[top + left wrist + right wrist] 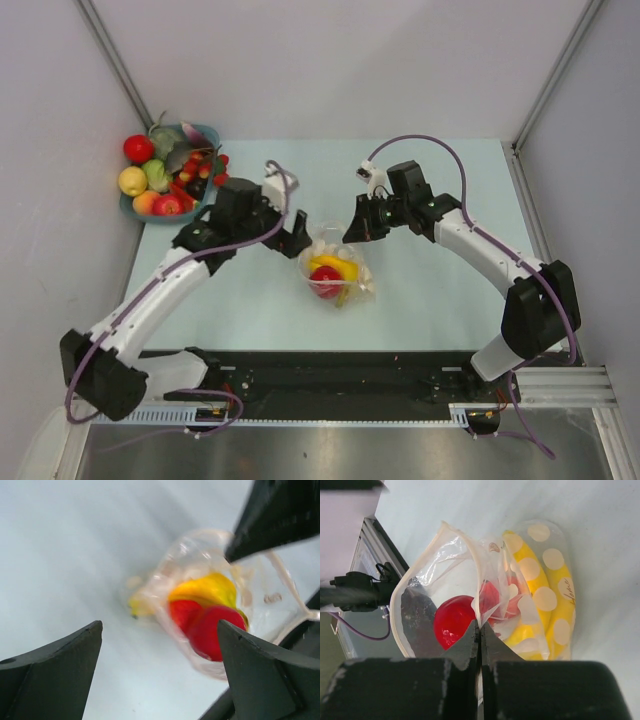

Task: Place the food in the zip-top bag and seal the zipper
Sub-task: Pick up the fake fruit from the bin, then place the fake fruit in the zipper food storage bag, then adjust the zipper food storage bag at the center of the board.

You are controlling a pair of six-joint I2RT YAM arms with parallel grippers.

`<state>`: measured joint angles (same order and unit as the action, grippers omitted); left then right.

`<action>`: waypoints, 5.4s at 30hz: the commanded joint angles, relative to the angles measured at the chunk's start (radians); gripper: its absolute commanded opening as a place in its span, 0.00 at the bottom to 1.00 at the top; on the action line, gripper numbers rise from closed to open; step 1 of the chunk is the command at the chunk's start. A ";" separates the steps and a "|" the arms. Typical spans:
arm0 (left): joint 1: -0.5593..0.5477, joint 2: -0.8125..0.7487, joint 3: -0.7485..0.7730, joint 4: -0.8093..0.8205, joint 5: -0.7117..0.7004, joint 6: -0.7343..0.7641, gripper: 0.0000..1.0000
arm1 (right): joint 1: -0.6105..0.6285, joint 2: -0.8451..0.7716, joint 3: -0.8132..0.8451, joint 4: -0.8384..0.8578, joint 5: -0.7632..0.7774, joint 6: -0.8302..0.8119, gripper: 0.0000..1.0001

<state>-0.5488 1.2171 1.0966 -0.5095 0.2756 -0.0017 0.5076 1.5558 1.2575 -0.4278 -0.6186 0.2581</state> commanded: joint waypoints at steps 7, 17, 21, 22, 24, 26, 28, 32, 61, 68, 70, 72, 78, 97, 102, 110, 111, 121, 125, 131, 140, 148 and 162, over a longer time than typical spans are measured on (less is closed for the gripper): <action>0.631 0.011 0.117 0.069 -0.114 -0.089 0.89 | 0.003 -0.020 0.006 0.040 -0.021 -0.006 0.00; 0.891 0.391 0.367 0.192 -0.437 -0.121 0.95 | 0.002 -0.008 0.003 0.046 -0.030 -0.010 0.00; 0.918 0.530 0.492 0.238 -0.481 -0.106 0.96 | 0.000 -0.003 0.002 0.049 -0.032 -0.017 0.00; 0.921 0.559 0.532 0.256 -0.486 -0.104 0.96 | -0.001 -0.002 0.002 0.050 -0.032 -0.017 0.00; 0.925 0.597 0.557 0.284 -0.493 -0.101 0.96 | -0.003 0.003 0.000 0.055 -0.033 -0.011 0.00; 0.923 0.657 0.594 0.316 -0.498 -0.101 0.96 | -0.004 0.007 -0.006 0.066 -0.036 -0.007 0.00; 0.923 0.717 0.637 0.322 -0.519 -0.103 0.96 | -0.006 0.012 -0.006 0.073 -0.039 0.001 0.00; 0.925 0.782 0.652 0.370 -0.552 -0.081 0.96 | -0.009 0.029 -0.006 0.078 -0.041 0.004 0.00; 0.960 0.833 0.582 0.471 -0.440 -0.030 0.60 | -0.024 0.092 0.026 0.077 -0.049 0.010 0.00; 0.958 0.707 0.522 0.483 -0.405 -0.052 0.41 | -0.027 0.087 0.023 0.080 -0.049 0.006 0.00; 0.958 0.671 0.494 0.485 -0.388 -0.058 0.40 | -0.027 0.086 0.019 0.083 -0.050 0.006 0.00; 0.951 0.607 0.459 0.470 -0.363 -0.060 0.37 | -0.026 0.087 0.019 0.086 -0.053 0.006 0.00; 0.822 0.310 0.281 0.379 -0.139 -0.008 0.37 | -0.024 0.086 0.019 0.090 -0.064 0.006 0.00; -0.006 0.025 0.037 0.012 0.200 0.213 0.42 | -0.014 0.058 0.008 0.095 -0.130 -0.048 0.00; -0.072 0.082 0.042 -0.001 0.165 0.243 0.49 | -0.011 0.055 0.008 0.098 -0.148 -0.054 0.00; -0.060 0.139 0.212 -0.235 0.136 0.422 1.00 | -0.012 0.050 0.003 0.078 -0.187 -0.105 0.00; -0.039 0.124 0.215 -0.259 0.202 0.468 1.00 | -0.012 0.049 0.005 0.075 -0.194 -0.123 0.00; 0.018 0.032 0.158 -0.541 0.378 1.302 0.93 | -0.009 0.059 0.022 0.047 -0.253 -0.213 0.00; -0.060 0.013 0.083 -0.495 0.330 1.425 0.93 | -0.006 0.064 0.031 0.021 -0.251 -0.232 0.00; -0.158 0.009 -0.004 -0.478 0.272 1.556 0.87 | 0.000 0.066 0.051 -0.003 -0.247 -0.244 0.00; -0.267 -0.027 0.031 -0.383 0.226 1.401 0.10 | 0.019 0.049 0.074 -0.063 -0.248 -0.309 0.00; -0.270 -0.083 0.132 -0.276 0.243 0.999 0.00 | 0.029 0.043 0.143 -0.172 -0.240 -0.427 0.00; -0.273 -0.128 0.013 -0.264 0.267 0.795 0.00 | 0.072 0.015 0.189 -0.273 -0.118 -0.539 0.69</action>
<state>-0.8165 1.1294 1.1183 -0.7959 0.5095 0.8616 0.5903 1.6192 1.4052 -0.6617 -0.7696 -0.2451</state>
